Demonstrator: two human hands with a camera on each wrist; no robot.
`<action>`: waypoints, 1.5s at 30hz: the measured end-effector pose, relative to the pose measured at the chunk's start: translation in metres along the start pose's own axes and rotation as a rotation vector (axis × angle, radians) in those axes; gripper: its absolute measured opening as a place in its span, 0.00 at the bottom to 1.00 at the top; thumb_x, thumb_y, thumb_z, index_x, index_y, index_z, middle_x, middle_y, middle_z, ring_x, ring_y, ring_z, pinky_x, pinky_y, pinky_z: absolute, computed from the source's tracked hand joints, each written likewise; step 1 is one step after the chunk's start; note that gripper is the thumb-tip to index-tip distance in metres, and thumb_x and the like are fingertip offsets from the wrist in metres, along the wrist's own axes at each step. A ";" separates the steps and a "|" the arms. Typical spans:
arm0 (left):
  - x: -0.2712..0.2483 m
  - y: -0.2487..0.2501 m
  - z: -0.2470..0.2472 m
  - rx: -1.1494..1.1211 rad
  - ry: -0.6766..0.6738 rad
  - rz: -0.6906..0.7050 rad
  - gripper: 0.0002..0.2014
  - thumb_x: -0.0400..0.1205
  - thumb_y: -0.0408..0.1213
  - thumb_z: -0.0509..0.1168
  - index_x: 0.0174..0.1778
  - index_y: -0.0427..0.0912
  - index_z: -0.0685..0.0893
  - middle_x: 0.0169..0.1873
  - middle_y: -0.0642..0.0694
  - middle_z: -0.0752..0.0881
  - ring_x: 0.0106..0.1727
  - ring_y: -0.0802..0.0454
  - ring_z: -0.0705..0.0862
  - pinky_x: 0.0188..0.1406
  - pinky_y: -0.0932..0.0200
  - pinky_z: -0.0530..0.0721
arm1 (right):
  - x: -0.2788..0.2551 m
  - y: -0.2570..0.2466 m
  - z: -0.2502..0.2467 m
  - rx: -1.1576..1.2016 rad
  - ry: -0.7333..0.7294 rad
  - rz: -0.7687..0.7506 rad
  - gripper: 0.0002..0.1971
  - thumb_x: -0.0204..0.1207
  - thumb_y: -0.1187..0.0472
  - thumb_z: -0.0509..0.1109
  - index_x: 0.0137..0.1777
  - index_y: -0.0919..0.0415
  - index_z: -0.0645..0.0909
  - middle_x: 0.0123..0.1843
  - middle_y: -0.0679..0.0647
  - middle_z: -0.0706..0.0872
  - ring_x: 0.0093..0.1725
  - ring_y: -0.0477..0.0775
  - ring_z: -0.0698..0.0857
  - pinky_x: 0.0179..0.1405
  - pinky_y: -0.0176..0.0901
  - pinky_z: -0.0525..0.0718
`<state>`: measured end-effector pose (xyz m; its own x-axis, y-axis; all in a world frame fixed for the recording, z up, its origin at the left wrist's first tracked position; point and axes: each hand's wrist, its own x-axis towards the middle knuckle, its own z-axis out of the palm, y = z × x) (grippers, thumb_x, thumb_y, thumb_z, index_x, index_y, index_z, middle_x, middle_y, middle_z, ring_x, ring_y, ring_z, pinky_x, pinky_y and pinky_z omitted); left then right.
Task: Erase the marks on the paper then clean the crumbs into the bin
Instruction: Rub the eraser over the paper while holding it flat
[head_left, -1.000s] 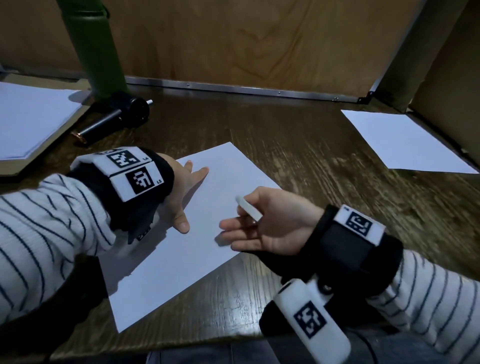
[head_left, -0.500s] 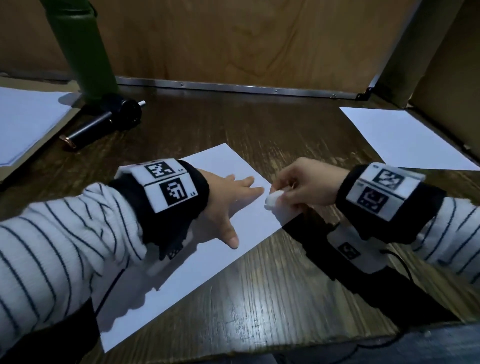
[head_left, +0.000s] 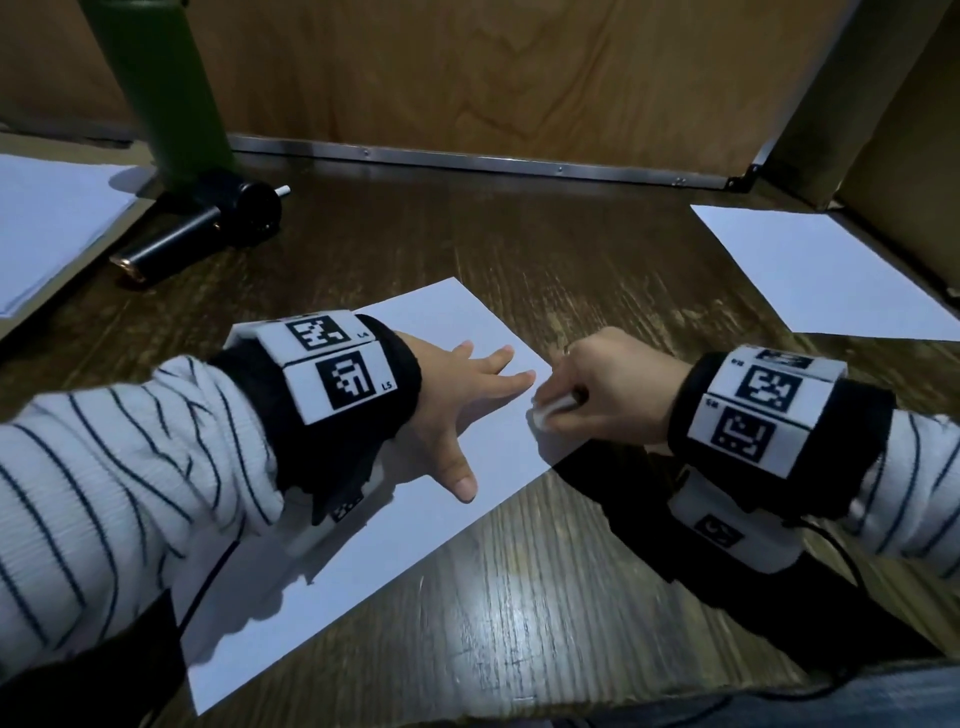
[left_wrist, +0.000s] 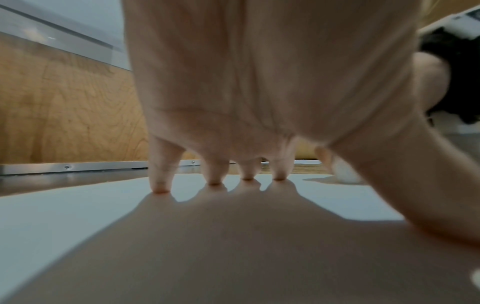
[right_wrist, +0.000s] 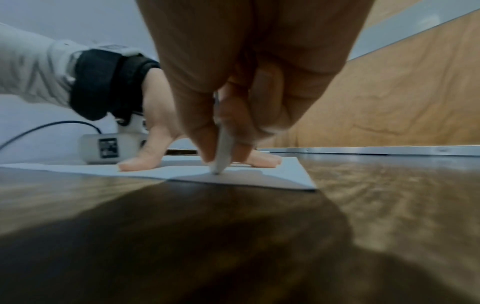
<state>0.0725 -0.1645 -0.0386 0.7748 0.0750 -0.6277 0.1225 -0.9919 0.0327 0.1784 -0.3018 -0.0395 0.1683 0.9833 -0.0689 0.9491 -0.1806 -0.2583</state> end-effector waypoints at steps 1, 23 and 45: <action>0.000 0.000 0.000 -0.003 -0.001 -0.002 0.60 0.66 0.61 0.73 0.79 0.61 0.31 0.80 0.56 0.30 0.83 0.46 0.33 0.81 0.36 0.49 | -0.002 -0.005 0.002 0.010 -0.033 -0.030 0.11 0.72 0.59 0.69 0.42 0.67 0.88 0.36 0.64 0.85 0.36 0.57 0.76 0.33 0.33 0.68; 0.000 -0.002 0.002 0.009 0.020 0.003 0.61 0.66 0.63 0.72 0.80 0.59 0.30 0.80 0.55 0.29 0.82 0.45 0.33 0.80 0.34 0.48 | -0.013 -0.025 0.008 0.017 -0.018 -0.002 0.15 0.63 0.51 0.56 0.20 0.58 0.64 0.22 0.54 0.67 0.27 0.54 0.64 0.28 0.28 0.67; 0.001 0.000 0.005 0.048 0.003 0.000 0.62 0.63 0.68 0.70 0.77 0.63 0.27 0.80 0.54 0.27 0.82 0.42 0.30 0.76 0.29 0.48 | -0.014 -0.024 0.007 0.078 -0.043 0.067 0.16 0.72 0.58 0.68 0.27 0.68 0.77 0.25 0.62 0.70 0.28 0.54 0.67 0.26 0.32 0.65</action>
<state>0.0700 -0.1645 -0.0436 0.7768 0.0751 -0.6252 0.0923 -0.9957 -0.0050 0.1509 -0.3117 -0.0391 0.2172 0.9675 -0.1298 0.9122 -0.2485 -0.3258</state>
